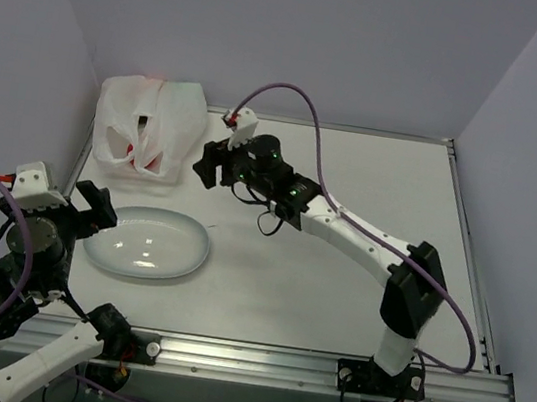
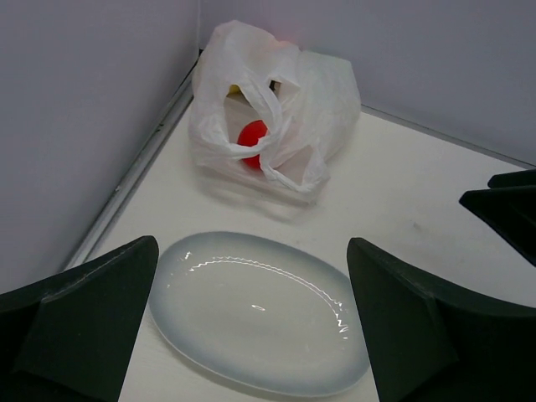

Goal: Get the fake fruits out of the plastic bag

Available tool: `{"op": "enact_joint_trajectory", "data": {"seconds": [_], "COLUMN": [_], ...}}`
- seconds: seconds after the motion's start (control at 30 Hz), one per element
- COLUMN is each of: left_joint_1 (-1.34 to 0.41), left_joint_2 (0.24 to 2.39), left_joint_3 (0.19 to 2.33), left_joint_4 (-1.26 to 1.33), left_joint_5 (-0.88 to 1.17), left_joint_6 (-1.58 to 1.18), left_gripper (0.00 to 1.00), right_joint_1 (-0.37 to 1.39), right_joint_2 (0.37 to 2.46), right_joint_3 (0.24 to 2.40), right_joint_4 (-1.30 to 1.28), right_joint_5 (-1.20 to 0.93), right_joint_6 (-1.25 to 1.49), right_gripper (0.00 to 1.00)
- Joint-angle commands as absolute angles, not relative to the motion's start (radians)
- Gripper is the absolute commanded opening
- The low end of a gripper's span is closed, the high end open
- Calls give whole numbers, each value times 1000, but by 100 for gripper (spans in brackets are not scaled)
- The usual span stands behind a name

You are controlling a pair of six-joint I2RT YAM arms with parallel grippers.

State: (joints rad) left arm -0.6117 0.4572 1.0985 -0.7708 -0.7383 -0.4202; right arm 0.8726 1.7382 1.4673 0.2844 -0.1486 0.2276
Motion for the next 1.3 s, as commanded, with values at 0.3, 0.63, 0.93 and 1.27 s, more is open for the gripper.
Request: {"op": "enact_joint_trajectory", "data": {"seconds": [0.3, 0.63, 0.93, 1.27], "left_joint_1": [-597, -436, -45, -5], "left_joint_2": [512, 624, 862, 1281], "left_joint_3": [1077, 1078, 1068, 1190], "left_joint_4": [-689, -629, -554, -500], "left_joint_5": [-842, -582, -220, -173], "left_joint_6": [-348, -400, -482, -370], "left_gripper": [94, 95, 95, 94], "right_joint_1": [994, 970, 887, 831], "right_joint_2": [2397, 2660, 2646, 2405], "right_joint_3": [2181, 2442, 2286, 1907], "right_joint_4": [161, 164, 492, 712], "right_joint_5": [-43, 81, 69, -81], "right_joint_6": [-32, -107, 80, 259], "right_gripper": [80, 91, 6, 0]}}
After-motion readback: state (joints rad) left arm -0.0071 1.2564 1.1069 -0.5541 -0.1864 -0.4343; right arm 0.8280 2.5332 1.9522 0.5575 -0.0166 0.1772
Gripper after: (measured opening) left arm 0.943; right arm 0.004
